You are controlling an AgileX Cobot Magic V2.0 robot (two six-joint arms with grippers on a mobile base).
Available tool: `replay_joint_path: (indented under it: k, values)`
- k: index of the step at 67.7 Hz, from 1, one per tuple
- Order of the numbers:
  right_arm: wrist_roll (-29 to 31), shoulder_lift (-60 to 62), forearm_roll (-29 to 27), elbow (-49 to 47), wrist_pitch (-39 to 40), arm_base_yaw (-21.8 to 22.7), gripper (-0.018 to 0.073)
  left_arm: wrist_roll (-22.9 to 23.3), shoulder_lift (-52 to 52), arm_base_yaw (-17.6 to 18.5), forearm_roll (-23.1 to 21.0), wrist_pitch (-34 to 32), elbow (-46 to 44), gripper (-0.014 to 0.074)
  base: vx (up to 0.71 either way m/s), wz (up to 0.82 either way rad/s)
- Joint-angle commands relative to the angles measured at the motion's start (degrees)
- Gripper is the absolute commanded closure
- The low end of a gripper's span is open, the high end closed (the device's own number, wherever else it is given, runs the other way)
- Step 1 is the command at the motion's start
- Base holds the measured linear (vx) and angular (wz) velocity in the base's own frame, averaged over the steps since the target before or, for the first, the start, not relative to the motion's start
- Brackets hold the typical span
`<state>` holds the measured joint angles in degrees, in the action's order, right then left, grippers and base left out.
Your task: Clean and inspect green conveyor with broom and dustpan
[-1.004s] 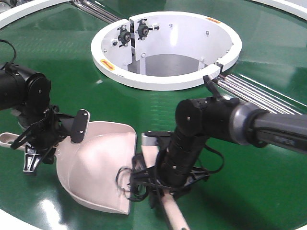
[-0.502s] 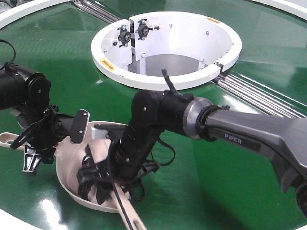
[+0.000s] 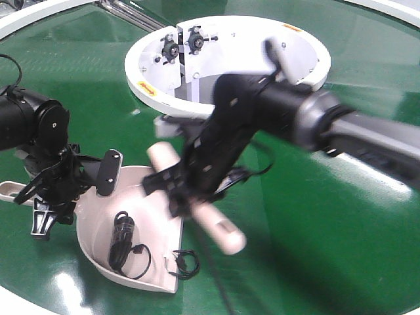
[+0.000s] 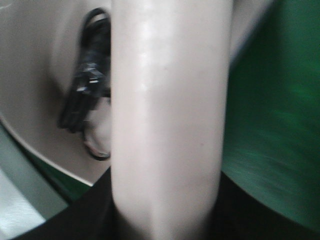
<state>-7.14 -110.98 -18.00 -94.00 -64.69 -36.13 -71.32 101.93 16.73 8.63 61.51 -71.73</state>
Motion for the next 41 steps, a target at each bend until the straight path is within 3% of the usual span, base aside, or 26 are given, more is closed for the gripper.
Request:
replay_joint_path:
  k: [1, 14, 32, 41]
  values:
    - [-1.4, 6.2, 5.3, -1.8, -1.9, 1.4, 0.0561, 0.9, -2.4, 0.3, -0.3, -0.9, -1.6, 0.0604, 0.00, 0.00]
    - [-3.2, 11.8, 9.9, 4.7, -0.8, 1.8, 0.0561, 0.9, -2.4, 0.3, -0.3, -0.9, -1.6, 0.0604, 0.00, 0.00]
    - [-9.5, 18.5, 8.3, 27.6, 11.8, 1.9, 0.0561, 0.9, -2.4, 0.3, -0.3, -0.9, -1.6, 0.0604, 0.00, 0.00]
    - [-9.5, 19.0, 6.5, 33.5, 14.6, 0.6, 0.0561, 0.9, -2.4, 0.3, -0.3, -0.9, -1.6, 0.0604, 0.00, 0.00]
